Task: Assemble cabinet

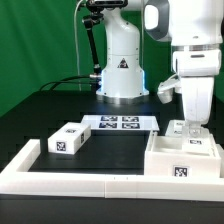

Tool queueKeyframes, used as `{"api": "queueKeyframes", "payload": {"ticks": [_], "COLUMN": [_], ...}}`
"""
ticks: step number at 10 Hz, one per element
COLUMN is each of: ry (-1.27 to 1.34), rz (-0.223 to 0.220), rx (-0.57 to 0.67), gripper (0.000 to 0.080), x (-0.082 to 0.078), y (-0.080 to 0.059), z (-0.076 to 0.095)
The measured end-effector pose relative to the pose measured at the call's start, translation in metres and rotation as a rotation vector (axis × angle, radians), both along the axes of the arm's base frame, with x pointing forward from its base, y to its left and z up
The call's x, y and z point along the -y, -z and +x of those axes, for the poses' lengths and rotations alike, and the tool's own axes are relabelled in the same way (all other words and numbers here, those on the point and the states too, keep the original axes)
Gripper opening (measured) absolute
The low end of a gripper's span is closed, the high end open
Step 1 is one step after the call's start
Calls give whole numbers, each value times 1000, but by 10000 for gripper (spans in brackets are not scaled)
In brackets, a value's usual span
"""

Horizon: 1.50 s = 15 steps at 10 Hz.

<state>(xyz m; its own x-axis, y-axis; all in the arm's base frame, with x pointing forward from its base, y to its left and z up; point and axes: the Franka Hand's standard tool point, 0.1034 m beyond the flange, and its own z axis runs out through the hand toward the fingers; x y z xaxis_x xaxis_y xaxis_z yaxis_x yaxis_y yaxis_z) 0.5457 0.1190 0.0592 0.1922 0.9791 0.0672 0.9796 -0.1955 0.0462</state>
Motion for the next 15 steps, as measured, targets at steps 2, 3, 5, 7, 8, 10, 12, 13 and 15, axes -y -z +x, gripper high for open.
{"api": "queueKeyframes", "payload": {"ticks": [2, 3, 5, 7, 8, 10, 12, 13, 15], "ry": [2, 7, 4, -5, -6, -8, -8, -7, 12], "rz": [-2, -4, -3, -7, -7, -8, -7, -9, -16], "rx": [-5, -11, -10, -30, -32, -31, -28, -24, -15], "gripper": [68, 68, 68, 68, 68, 68, 303, 303, 622], "x": [1, 3, 8, 9, 8, 9, 13, 14, 16], "y": [0, 0, 0, 2, 1, 1, 1, -2, -16], "z": [5, 16, 39, 43, 43, 43, 44, 45, 40]}}
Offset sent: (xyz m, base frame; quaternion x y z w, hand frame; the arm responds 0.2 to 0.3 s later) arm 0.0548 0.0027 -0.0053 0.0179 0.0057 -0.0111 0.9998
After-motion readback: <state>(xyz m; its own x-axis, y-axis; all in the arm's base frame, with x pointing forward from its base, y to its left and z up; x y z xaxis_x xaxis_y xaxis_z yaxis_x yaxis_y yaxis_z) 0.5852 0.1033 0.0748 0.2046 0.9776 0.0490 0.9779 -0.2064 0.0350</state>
